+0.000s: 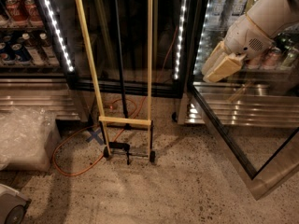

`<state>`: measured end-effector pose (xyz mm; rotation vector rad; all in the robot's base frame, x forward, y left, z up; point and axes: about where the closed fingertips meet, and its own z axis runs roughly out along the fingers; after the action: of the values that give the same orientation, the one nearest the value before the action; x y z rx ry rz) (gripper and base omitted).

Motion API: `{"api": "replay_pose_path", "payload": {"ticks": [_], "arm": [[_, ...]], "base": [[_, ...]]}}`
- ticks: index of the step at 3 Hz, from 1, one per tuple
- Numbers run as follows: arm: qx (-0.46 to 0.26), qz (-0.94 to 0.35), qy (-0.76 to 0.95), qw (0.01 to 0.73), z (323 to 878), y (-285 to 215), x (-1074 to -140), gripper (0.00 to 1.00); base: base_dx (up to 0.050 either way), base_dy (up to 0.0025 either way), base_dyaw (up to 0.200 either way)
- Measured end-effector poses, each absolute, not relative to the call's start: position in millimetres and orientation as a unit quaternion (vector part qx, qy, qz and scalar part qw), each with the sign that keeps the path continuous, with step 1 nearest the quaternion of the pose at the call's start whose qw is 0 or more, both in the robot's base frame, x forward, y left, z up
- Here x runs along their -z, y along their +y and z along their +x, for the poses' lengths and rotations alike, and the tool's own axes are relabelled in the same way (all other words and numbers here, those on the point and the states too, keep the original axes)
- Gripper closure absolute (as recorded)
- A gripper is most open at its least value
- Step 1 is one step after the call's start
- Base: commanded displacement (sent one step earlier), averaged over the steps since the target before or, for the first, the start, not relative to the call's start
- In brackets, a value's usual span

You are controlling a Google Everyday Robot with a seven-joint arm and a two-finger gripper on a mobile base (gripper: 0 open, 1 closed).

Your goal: Close left fridge door

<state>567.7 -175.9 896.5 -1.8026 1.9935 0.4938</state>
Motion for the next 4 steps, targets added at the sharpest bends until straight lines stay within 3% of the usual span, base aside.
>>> {"api": "replay_pose_path", "payload": {"ticks": [1,3,4], "arm": [[-0.177,-0.646,0.714,0.203,567.7,-175.9,-896.5,1.0],[-0.177,-0.646,0.714,0.203,567.7,-175.9,-896.5,1.0],[-0.177,-0.646,0.714,0.203,567.7,-175.9,-896.5,1.0]], "base": [[0.05,0.00006,-0.001],[0.05,-0.00004,0.001],[0.0,0.00003,-0.196]]}}
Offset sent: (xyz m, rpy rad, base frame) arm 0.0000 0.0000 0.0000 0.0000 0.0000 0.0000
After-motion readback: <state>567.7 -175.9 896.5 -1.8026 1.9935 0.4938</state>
